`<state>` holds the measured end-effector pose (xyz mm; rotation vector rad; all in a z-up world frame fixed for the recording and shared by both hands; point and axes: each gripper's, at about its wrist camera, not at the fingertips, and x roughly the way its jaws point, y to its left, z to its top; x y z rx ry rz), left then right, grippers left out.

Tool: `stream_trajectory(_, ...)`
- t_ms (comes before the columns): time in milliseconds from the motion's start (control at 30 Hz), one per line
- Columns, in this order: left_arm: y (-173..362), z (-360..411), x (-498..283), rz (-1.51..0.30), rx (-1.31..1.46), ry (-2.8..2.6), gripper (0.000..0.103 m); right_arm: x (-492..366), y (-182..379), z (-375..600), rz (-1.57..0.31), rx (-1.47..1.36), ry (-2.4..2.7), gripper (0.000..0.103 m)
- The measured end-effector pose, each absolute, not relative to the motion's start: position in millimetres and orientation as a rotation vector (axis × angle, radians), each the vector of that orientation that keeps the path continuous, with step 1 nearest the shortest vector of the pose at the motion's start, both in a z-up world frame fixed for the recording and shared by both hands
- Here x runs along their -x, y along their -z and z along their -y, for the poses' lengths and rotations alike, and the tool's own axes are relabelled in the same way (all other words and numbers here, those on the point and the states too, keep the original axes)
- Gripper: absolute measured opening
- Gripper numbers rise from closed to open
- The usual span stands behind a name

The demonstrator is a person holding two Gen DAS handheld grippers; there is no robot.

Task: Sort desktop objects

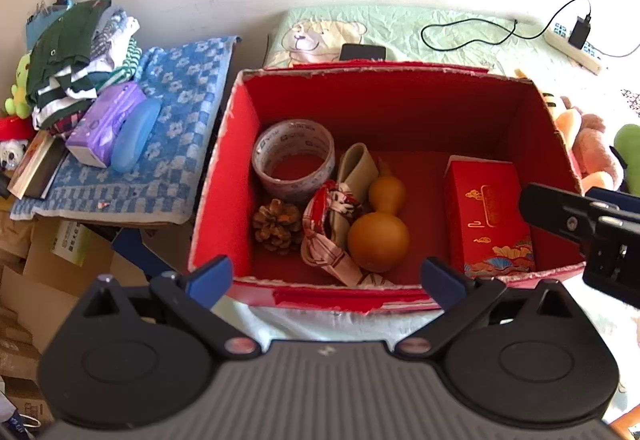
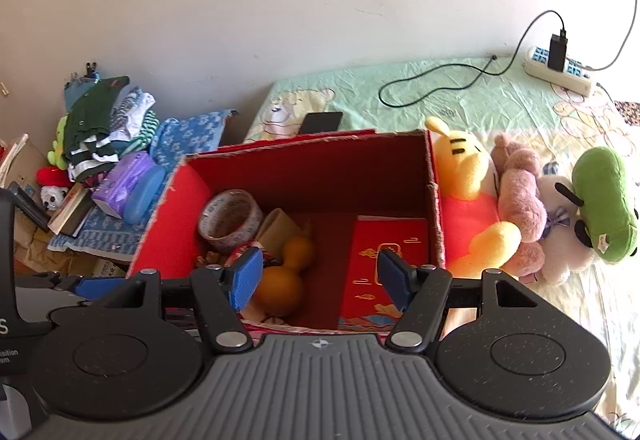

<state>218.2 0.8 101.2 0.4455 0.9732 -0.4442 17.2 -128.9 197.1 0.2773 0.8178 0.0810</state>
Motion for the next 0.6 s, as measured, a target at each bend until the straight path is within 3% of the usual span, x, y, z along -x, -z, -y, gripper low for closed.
stream_trajectory(600, -77, 28, -260, -1.098, -0.473, 0.369, 0.101, -61, -184, 141, -0.914, -0.281, -0.118, 0.07)
